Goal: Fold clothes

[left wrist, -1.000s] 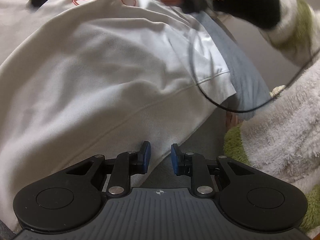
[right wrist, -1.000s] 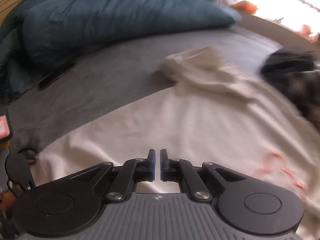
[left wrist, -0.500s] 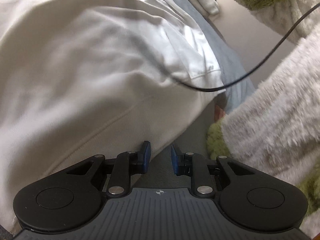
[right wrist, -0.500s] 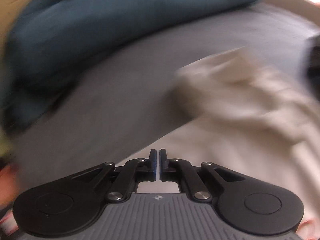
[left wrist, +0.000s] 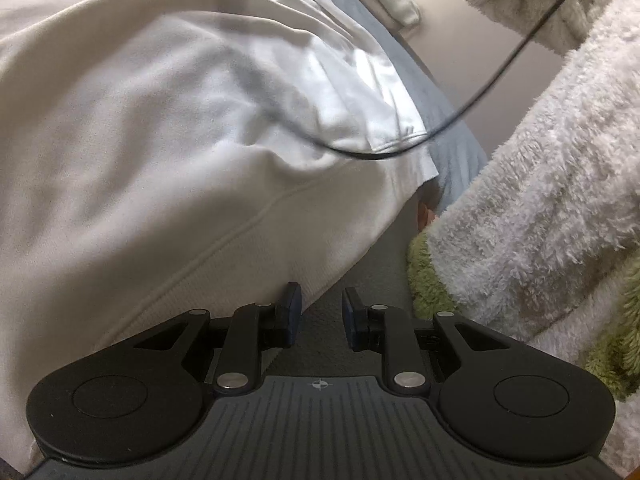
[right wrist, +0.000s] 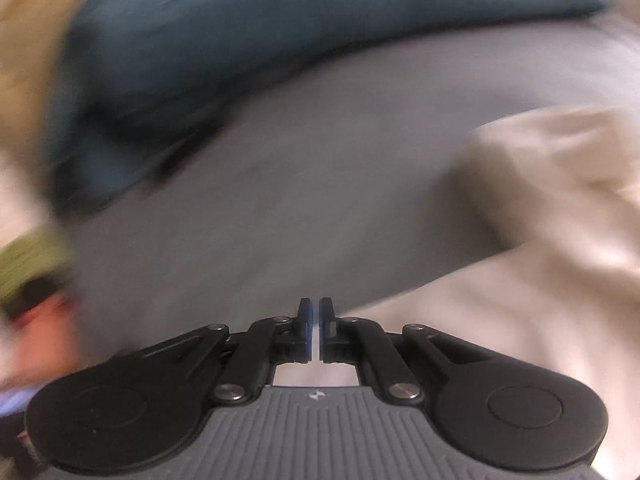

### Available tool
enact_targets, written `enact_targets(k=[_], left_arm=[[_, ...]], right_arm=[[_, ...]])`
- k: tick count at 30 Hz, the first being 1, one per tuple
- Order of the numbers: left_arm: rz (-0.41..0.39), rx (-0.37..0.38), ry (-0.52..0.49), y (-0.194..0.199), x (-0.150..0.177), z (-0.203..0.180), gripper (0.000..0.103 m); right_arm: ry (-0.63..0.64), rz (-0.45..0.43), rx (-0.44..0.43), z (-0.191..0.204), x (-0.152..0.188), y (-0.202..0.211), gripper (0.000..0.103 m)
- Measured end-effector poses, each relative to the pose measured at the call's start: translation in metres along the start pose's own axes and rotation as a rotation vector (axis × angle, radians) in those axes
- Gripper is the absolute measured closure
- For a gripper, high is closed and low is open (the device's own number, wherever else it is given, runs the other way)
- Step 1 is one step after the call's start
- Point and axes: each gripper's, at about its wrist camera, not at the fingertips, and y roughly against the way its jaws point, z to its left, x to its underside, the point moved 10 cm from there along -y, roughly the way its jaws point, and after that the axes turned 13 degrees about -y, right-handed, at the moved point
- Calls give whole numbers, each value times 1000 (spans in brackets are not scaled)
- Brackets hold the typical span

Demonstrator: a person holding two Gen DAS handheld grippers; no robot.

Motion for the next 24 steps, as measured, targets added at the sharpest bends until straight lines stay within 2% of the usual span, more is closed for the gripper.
enact_targets(k=[2, 3, 5, 6, 8, 9, 11, 12, 13, 14, 15, 16, 17, 19, 20, 21, 23, 24], left_arm=[[1, 1, -3, 0, 0, 0, 81], [0, 1, -5, 0, 1, -1, 81], [-1, 1, -10, 1, 2, -2, 81], [-3, 2, -9, 1, 3, -2, 81], [-8, 3, -6, 2, 4, -2, 81], [-11, 2, -1, 2, 3, -1, 81], [-11, 0, -1, 3, 3, -2, 81], [-11, -2, -3, 3, 4, -2, 81], [-10, -4, -4, 2, 3, -2, 81], [-10, -4, -3, 2, 3, -2, 81], [-11, -5, -2, 2, 3, -2, 81], [-9, -6, -5, 2, 3, -2, 81], [-7, -8, -9, 2, 3, -2, 81], [-5, -13, -19, 2, 3, -3, 81], [-4, -14, -20, 2, 4, -4, 81], [-3, -16, -22, 2, 4, -4, 81], [0, -18, -20, 3, 5, -4, 81], [2, -20, -18, 3, 6, -5, 81]], right_arm=[[86, 125, -73, 23, 27, -12, 101], [103, 146, -38, 23, 33, -26, 103], [1, 69, -57, 18, 17, -40, 103], [-67, -21, -50, 11, 1, -37, 103], [-148, -189, 115, -16, -26, -19, 102], [-176, -196, 116, -24, -28, -8, 102], [-226, -151, 42, -32, -24, 14, 101], [-211, -111, 0, -29, -19, 23, 101], [-178, -64, -44, -22, -12, 31, 97], [-145, -12, -54, -20, 1, 34, 85], [-112, 41, -50, -20, 15, 36, 79], [-101, 79, -27, -26, 27, 33, 78], [-100, 110, 5, -33, 37, 28, 82], [-200, 57, 46, -57, 36, 31, 103], [-259, 21, 65, -71, 33, 33, 103], [-308, -81, 143, -87, 24, 45, 103], [-345, -244, 428, -122, 11, 78, 101], [-360, -254, 440, -127, 12, 89, 101]])
